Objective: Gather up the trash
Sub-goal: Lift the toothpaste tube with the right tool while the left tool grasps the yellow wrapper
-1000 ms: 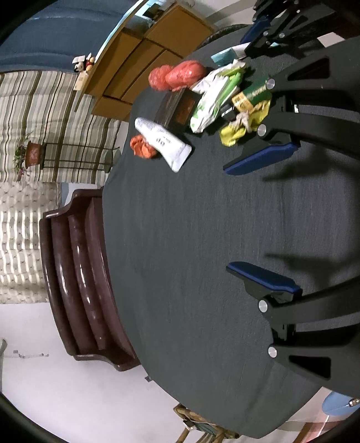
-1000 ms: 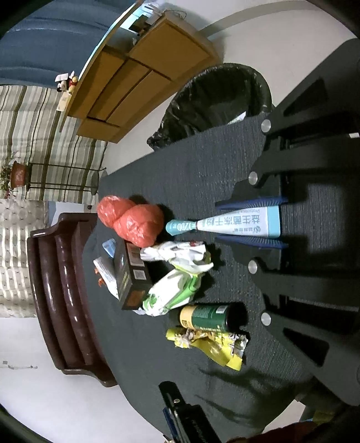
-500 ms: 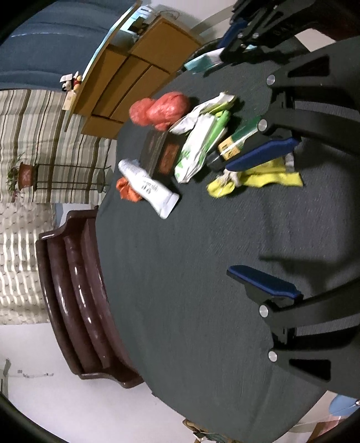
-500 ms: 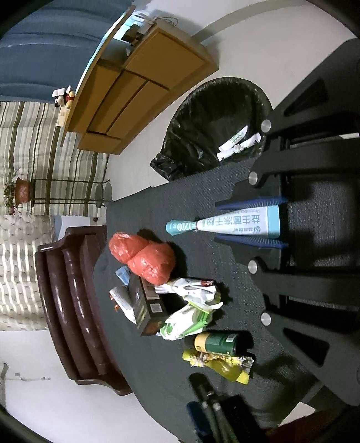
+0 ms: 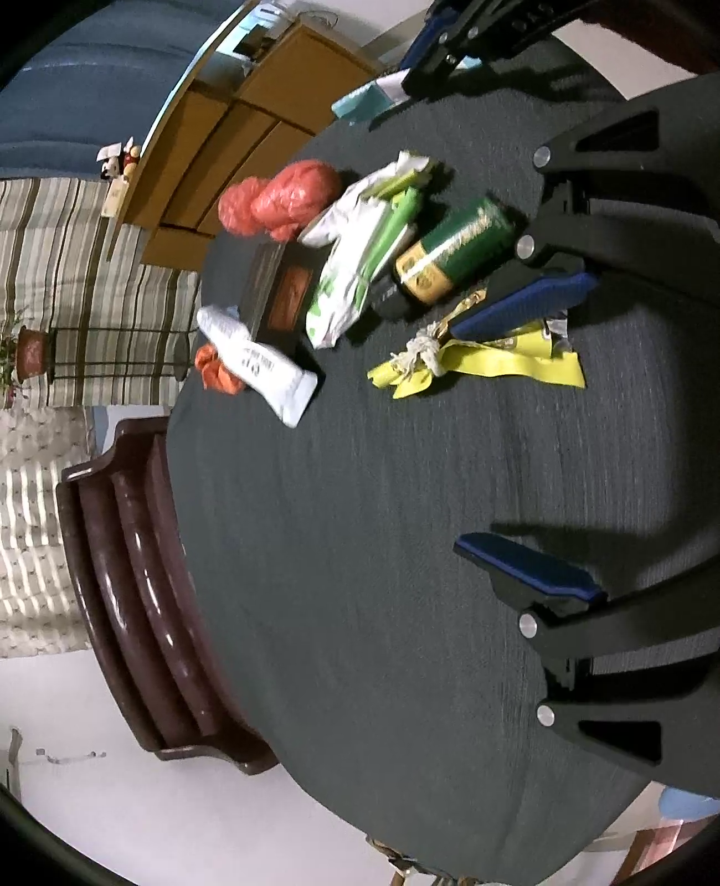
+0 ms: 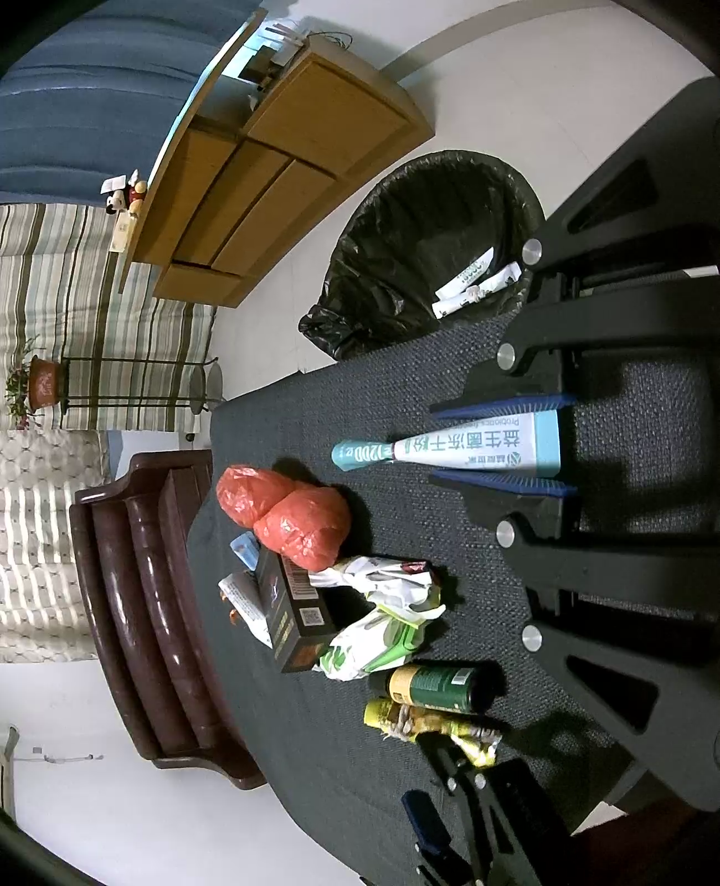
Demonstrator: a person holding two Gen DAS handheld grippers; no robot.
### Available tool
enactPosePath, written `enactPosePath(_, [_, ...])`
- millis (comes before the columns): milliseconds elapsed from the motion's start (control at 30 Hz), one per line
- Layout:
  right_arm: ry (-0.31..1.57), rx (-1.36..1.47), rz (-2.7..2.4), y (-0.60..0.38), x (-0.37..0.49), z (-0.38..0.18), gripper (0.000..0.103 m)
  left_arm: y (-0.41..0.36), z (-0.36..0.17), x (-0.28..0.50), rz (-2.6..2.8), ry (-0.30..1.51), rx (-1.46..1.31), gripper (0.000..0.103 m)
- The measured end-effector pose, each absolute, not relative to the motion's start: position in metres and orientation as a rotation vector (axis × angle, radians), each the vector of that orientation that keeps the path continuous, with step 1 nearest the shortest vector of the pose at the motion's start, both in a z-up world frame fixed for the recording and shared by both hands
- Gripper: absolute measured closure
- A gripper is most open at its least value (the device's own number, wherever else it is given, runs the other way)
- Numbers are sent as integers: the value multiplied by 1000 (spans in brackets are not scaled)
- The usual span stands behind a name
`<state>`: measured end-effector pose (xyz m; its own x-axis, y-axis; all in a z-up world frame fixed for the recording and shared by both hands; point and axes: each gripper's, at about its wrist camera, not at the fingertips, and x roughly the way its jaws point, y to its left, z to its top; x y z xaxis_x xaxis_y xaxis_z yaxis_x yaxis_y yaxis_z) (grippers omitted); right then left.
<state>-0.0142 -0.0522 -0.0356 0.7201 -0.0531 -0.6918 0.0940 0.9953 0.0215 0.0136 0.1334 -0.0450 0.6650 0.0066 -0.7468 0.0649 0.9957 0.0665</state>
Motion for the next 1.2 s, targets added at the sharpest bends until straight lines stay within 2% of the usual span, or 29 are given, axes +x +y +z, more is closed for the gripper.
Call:
enactPosePath(300, [762,58,-82,-52,-14,-36,85,133,-33,11,-55,819,63,32])
enactPosePath(633, [758,61,-82,-52,-15,-38,85,138,-51,19,-69,886,55,32])
enactPosePath(700, [759,61,-82,-51,-14,-38,85,146,-53,20,-61,893,48,37])
enactPosePath(967, [769,61,-81,-52,-14,-42,85,143,-48,26,-94,854,65,38])
enactPosePath(1133, [773,66,-81,-52,-14,-43,85,138,-53,32,-120,851,90,52])
enactPosePath(1200, [772,67,-81,-52,-14,-44,85,135,-53,30,-136,839,105,61])
